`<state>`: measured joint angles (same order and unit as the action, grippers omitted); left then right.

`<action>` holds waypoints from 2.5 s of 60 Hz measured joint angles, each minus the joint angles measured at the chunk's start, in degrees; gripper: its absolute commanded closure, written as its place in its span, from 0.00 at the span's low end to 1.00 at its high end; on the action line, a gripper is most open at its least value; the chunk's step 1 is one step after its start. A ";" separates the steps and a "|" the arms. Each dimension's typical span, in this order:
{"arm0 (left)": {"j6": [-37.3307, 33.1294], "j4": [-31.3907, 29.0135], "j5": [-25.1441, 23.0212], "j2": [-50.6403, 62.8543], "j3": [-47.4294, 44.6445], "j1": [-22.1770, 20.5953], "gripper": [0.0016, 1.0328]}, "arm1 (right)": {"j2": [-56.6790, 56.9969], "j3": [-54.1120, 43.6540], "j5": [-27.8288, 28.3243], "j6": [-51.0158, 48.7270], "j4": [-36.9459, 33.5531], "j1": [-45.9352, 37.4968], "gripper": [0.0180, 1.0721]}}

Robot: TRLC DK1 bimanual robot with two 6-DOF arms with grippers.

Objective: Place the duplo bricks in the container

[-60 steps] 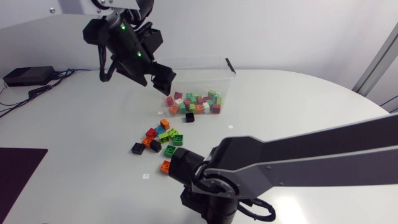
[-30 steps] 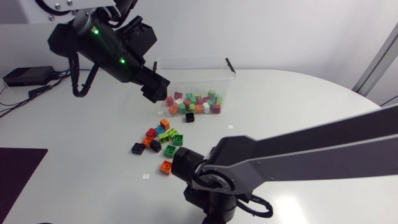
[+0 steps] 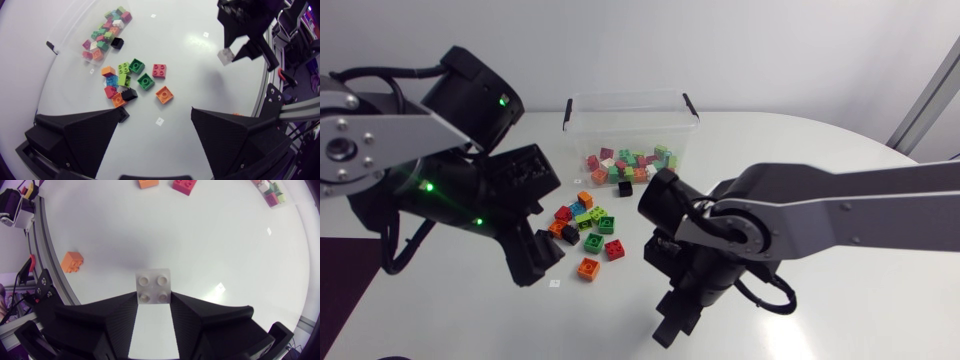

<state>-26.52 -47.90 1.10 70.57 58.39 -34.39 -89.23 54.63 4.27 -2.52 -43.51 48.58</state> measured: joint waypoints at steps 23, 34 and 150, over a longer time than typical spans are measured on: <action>-2.03 4.37 -1.27 -1.75 -15.74 -14.60 0.04 | 8.68 0.96 0.44 -0.04 -0.76 -6.14 0.61; -1.38 7.54 -1.22 -0.46 -17.22 -18.58 0.04 | 10.08 3.15 0.94 -0.07 -2.14 -8.66 0.60; 10.01 12.28 -5.79 18.10 -15.89 -28.79 0.48 | 12.79 12.94 7.96 -5.68 -7.52 -25.18 0.61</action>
<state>-16.51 -35.62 -4.69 88.66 42.50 -63.18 -76.44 67.57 12.23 -8.21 -51.03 23.40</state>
